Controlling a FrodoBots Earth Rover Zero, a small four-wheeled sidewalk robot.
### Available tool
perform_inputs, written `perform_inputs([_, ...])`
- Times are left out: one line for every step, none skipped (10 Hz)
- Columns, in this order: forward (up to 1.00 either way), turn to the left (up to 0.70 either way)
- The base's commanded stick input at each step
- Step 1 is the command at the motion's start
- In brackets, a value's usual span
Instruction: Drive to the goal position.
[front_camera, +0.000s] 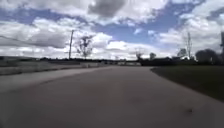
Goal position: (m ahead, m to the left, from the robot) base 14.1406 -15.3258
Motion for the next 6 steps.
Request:
perform_inputs([1.00, -0.05])
perform_inputs([1.00, -0.05])
perform_inputs([1.00, -0.05])
perform_inputs([1.00, -0.05])
perform_inputs([1.00, -0.05])
perform_inputs([1.00, -0.05])
